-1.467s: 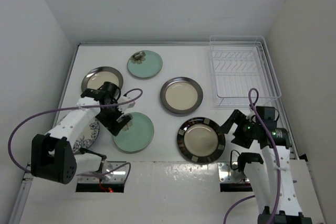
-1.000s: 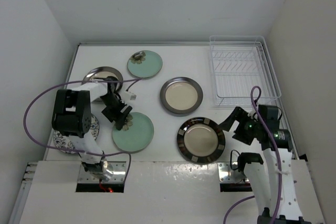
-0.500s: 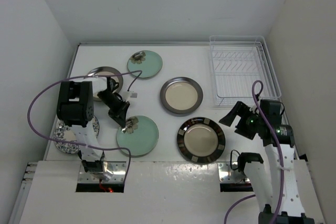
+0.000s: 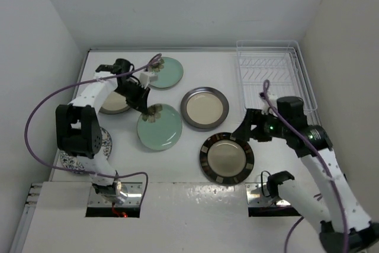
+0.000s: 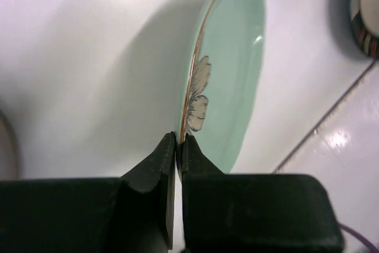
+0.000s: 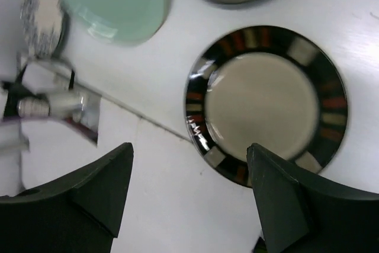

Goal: Load the plates into the dish rack

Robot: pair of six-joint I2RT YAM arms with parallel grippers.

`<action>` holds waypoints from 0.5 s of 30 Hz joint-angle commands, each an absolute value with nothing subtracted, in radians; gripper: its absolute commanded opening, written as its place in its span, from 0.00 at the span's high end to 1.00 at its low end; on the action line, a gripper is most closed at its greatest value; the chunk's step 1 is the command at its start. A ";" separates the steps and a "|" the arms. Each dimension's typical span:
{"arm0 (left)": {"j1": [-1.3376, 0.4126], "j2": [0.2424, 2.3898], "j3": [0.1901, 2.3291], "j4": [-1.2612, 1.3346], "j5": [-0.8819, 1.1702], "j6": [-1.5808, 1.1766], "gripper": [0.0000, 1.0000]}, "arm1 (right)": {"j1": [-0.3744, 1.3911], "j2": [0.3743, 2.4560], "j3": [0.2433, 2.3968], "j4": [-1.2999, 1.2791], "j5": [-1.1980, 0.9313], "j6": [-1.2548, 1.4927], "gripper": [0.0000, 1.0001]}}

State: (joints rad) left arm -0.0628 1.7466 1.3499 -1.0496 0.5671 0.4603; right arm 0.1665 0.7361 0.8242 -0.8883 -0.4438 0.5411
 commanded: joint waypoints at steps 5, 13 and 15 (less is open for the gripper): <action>-0.123 1.681 1.451 -1.002 0.646 0.374 1.00 | 0.715 1.188 1.116 -0.744 -0.089 0.425 0.14; -0.170 1.649 1.555 -1.072 0.701 0.434 1.00 | 0.707 1.456 1.216 -0.421 -0.151 0.256 0.09; -0.181 1.632 1.574 -1.084 0.724 0.443 1.00 | 0.667 1.489 1.253 -0.404 -0.199 0.253 0.09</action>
